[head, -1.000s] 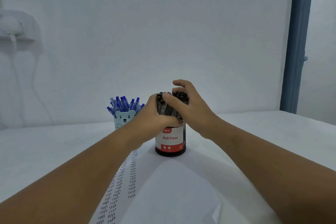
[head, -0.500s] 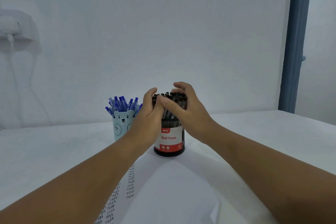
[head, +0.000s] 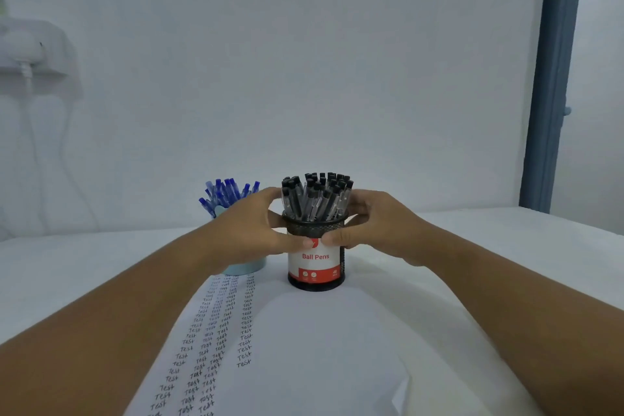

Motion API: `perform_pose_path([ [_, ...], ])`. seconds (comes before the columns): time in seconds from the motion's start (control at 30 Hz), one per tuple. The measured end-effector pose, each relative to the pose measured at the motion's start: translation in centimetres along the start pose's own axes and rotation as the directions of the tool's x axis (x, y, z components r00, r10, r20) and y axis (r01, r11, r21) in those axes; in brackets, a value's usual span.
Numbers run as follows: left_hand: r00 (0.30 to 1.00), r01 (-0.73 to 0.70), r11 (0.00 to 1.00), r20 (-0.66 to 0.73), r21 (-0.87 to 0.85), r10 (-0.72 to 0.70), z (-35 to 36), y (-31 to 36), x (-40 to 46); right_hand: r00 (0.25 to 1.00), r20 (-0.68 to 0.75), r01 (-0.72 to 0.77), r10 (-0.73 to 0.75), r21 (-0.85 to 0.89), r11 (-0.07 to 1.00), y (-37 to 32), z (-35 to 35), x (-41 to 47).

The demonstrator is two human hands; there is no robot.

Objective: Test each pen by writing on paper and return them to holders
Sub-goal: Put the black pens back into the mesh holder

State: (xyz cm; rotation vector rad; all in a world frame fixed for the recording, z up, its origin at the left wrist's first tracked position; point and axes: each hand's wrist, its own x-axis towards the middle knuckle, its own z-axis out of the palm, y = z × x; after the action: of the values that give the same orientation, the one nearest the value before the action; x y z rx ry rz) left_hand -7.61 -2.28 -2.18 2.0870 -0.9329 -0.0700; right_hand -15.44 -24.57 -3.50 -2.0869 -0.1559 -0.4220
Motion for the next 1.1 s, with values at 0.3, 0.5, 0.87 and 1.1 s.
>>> perform_pose_path([
  [0.3, 0.966, -0.073, 0.958, -0.26, -0.277, -0.001, 2.6, 0.0, 0.5, 0.989, -0.132, 0.084, -0.061, 0.174, 0.981, 0.5, 0.1, 0.3],
  [0.5, 0.943, -0.092, 0.969, -0.333, -0.229, 0.011, 4.7, -0.4, 1.9, 0.972, -0.223, 0.121, -0.073, 0.209, 0.97, 1.5, 0.8, 1.0],
  [0.87, 0.958, 0.095, 0.982, -0.283, 0.164, -0.046, 4.2, 0.5, 2.1, 0.97, -0.242, 0.056, -0.01, 0.184, 0.981, 2.8, 1.2, 1.1],
  [1.1, 0.977, 0.093, 0.955, -0.21, 0.281, -0.034, -1.7, 4.5, -0.9, 0.788, -0.544, 0.243, -0.289, -0.157, 0.957, -0.7, 1.9, 0.3],
])
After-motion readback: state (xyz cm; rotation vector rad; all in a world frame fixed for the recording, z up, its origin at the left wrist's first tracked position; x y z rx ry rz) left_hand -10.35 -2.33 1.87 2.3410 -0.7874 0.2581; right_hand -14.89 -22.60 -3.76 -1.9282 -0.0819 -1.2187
